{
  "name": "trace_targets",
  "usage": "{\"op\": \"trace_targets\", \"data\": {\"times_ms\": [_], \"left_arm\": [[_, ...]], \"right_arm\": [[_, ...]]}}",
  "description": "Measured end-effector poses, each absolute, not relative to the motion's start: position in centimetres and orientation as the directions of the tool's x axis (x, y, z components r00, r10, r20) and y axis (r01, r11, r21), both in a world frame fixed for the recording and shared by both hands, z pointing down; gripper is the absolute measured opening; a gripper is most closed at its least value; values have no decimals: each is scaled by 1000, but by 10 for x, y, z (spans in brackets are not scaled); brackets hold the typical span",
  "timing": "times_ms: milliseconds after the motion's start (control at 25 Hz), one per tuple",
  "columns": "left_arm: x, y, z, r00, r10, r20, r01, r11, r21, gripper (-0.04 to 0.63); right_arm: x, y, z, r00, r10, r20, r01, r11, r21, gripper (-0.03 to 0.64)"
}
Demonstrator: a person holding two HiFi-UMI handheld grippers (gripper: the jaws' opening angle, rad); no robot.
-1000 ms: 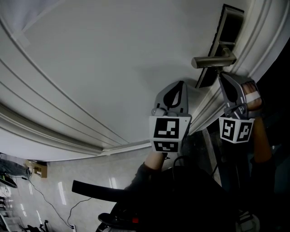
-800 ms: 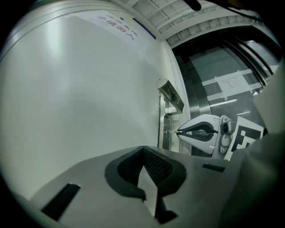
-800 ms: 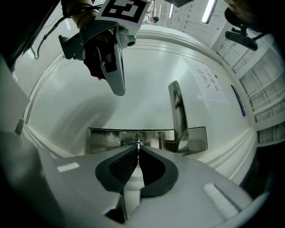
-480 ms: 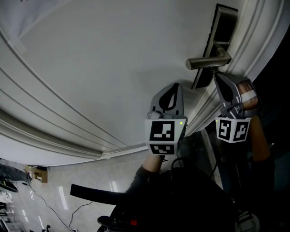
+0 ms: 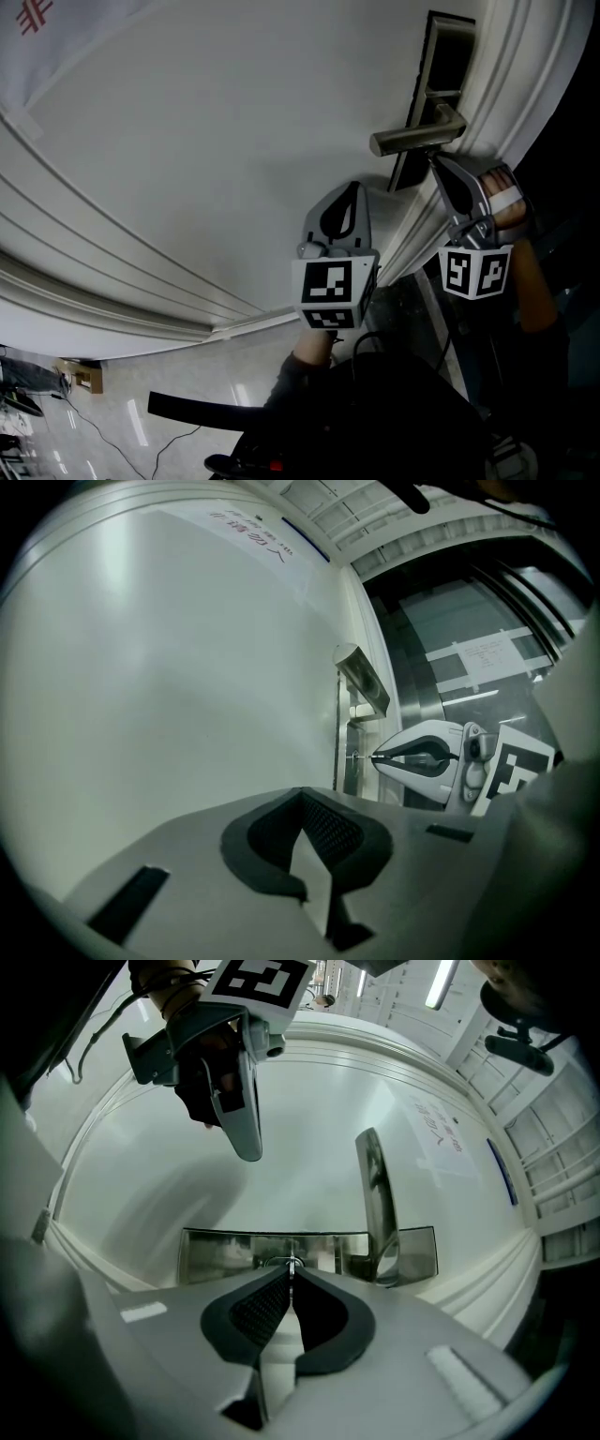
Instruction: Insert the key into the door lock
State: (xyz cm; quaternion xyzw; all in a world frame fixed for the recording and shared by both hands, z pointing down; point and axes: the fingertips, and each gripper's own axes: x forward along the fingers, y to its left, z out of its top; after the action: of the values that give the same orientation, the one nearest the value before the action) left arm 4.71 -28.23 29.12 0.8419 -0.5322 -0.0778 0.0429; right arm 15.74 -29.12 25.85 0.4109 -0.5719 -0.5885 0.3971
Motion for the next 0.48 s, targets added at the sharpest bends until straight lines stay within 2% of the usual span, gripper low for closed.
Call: {"op": "trace_targets", "data": {"times_ms": [480], "left_arm": [[46, -283, 292, 420, -903, -85, -889, -429, 162, 0]], "right_arm": [[158, -292, 259, -344, -939, -26, -4, -27, 1000, 12]]}}
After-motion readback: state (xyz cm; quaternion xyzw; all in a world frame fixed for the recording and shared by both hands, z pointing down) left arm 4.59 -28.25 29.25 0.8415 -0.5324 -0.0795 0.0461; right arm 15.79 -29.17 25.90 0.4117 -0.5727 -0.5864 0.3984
